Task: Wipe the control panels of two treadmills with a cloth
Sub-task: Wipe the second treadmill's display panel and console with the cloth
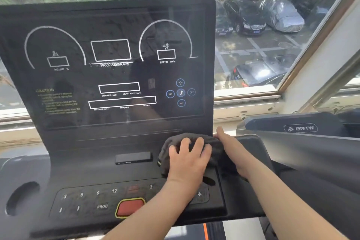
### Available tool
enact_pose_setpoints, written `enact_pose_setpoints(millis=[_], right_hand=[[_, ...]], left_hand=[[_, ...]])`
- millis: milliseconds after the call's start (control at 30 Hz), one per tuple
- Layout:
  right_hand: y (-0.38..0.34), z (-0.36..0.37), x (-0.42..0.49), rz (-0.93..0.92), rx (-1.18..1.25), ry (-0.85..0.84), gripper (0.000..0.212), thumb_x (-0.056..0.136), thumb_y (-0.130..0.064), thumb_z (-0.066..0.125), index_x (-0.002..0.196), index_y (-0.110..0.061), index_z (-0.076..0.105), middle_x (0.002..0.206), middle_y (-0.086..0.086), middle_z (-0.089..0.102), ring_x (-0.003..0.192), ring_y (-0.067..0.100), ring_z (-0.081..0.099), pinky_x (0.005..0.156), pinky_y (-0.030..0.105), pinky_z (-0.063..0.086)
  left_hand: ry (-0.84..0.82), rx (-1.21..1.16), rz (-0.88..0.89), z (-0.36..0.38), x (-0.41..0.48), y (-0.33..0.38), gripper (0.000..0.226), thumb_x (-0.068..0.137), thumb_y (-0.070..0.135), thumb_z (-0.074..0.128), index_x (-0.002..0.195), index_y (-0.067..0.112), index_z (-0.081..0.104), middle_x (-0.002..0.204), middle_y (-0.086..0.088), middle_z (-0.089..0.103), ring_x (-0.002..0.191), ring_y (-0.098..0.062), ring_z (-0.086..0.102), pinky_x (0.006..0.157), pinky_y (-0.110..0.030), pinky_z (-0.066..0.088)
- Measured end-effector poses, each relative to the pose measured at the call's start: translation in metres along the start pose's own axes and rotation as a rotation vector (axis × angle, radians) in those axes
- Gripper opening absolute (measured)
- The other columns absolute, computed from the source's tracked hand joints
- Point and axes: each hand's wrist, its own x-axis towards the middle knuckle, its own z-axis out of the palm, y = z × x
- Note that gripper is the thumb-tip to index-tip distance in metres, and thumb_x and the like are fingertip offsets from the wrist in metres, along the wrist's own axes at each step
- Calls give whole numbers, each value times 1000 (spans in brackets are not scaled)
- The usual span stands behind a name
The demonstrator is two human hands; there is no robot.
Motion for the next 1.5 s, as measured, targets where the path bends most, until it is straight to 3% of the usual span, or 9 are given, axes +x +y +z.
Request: enact_pose_setpoints(millis=[300,467,600,800,933,1067,1200,1300,1500], right_hand=[[8,1,3,0,129,118,59,92,-71,43,107,-28,80,106,7,81,106,28,75,102,47,56],[11,24,-13,-84,84,342,39,105,-36,39,107,-13,70,99,2,68,85,18,57,66,30,39],[30,52,-41,-215,-90,598,31,101,-37,42,82,-17,56,91,7,62,74,23,51,70,41,44],[7,135,-71,-447,-249,345,47,100,-44,52,76,-4,61,68,13,62,62,20,54,63,36,47],[-4,195,-80,-403,-192,180,41,103,-34,58,76,-4,68,57,2,61,53,12,52,59,30,46],[-15,241,-84,-370,-200,85,37,103,-32,58,76,-11,72,61,2,68,53,7,57,64,30,51],[-28,269,-87,-321,-199,34,35,104,-30,56,85,-5,72,64,3,69,53,8,58,51,16,46],[-31,279,-86,-305,-199,39,34,104,-30,56,86,-5,72,62,0,69,52,7,58,49,14,45],[-45,279,-91,-374,-149,92,22,101,-27,61,87,-13,71,68,0,71,56,9,60,57,21,47]], left_hand=[[-105,3,92,-15,15,0,64,51,29,95,109,19,70,111,-3,68,90,-29,63,59,-41,54],[-108,-22,-19,-36,3,-32,50,67,17,89,110,22,64,110,2,66,102,-28,60,74,-46,51],[-59,-11,-72,-38,-22,-82,44,90,14,69,131,24,54,132,3,57,126,-28,50,95,-47,41],[-99,-63,-183,-43,-71,-156,52,92,10,62,139,28,49,143,8,53,133,-24,47,102,-42,39],[-75,-156,-272,-44,-102,-210,55,96,13,59,146,33,47,148,11,52,134,-21,47,104,-39,41],[-68,-180,-345,-35,-143,-257,54,92,11,61,141,32,53,141,7,54,123,-27,53,91,-46,49],[21,-206,-411,-23,-171,-295,53,77,15,77,128,25,65,120,-1,62,100,-34,61,68,-47,55],[58,-341,-449,-18,-178,-313,47,83,12,71,127,25,62,119,0,60,99,-34,58,66,-48,57],[510,-883,-941,-52,-166,-331,17,101,13,54,113,25,57,114,-1,60,100,-21,58,85,-38,46]])
